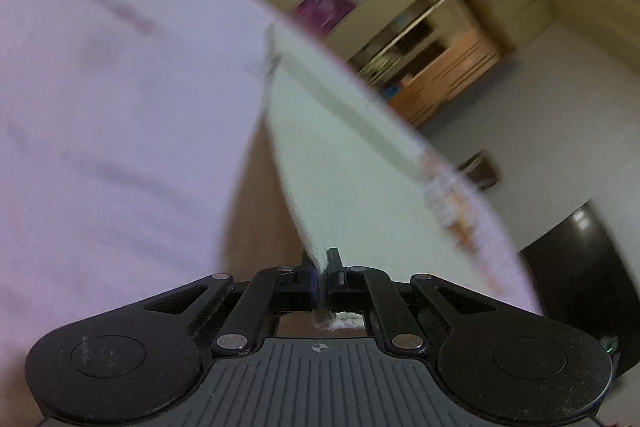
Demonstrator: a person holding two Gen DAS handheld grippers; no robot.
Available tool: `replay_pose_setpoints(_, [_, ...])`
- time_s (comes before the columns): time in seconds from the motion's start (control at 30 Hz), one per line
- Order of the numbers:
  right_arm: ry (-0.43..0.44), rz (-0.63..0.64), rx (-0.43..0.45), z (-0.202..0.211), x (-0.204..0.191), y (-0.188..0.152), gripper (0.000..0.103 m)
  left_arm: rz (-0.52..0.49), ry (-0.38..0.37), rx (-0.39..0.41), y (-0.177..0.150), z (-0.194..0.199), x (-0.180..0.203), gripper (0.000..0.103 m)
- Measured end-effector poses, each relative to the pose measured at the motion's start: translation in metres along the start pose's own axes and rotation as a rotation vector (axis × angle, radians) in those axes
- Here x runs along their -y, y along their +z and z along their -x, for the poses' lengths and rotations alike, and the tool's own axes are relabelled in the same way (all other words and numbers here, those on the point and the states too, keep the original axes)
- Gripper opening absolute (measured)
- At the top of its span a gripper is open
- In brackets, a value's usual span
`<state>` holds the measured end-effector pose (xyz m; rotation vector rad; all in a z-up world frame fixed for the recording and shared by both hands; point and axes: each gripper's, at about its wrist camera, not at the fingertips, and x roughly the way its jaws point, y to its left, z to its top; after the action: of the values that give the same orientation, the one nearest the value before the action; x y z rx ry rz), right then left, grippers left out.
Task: Fold small clothes
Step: 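Lift the sweater end with both grippers and fold it over the body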
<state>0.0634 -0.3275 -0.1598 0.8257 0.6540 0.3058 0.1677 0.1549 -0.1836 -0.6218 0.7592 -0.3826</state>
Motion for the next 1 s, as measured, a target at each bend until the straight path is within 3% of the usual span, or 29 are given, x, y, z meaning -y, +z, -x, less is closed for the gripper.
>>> replay_pose_setpoints(0.03, [-0.043, 0.015, -0.038, -0.007, 0.006, -0.003, 0.005, 0.007, 0.035, -0.037, -0.006, -0.009, -0.006, 0.004])
replay_pose_setpoints(0.1, [-0.155, 0.008, -0.14, -0.027, 0.023, -0.011, 0.005, 0.045, 0.023, -0.023, -0.013, -0.012, -0.01, 0.004])
replay_pose_setpoints(0.27, [-0.12, -0.025, -0.092, -0.024, 0.022, -0.014, 0.005, 0.056, 0.024, 0.002, -0.014, -0.007, -0.005, 0.004])
replay_pose_setpoints(0.33, [-0.127, -0.016, -0.094, -0.025, 0.02, -0.011, 0.005, 0.094, -0.023, 0.045, -0.009, 0.001, 0.002, 0.004])
replay_pose_setpoints(0.43, [-0.102, 0.017, -0.067, -0.021, 0.004, 0.005, 0.005, 0.075, -0.058, 0.095, 0.01, 0.007, 0.02, 0.004])
replay_pose_setpoints(0.7, [-0.019, 0.117, 0.032, -0.038, -0.046, 0.107, 0.005, 0.03, -0.144, 0.175, 0.114, -0.033, 0.064, 0.004])
replay_pose_setpoints(0.87, [-0.006, 0.179, 0.06, -0.085, -0.067, 0.179, 0.005, -0.008, -0.135, 0.187, 0.187, -0.086, 0.082, 0.004])
replay_pose_setpoints(1.0, [-0.022, 0.157, 0.053, -0.14, -0.058, 0.233, 0.005, -0.021, -0.107, 0.185, 0.247, -0.138, 0.084, 0.004])
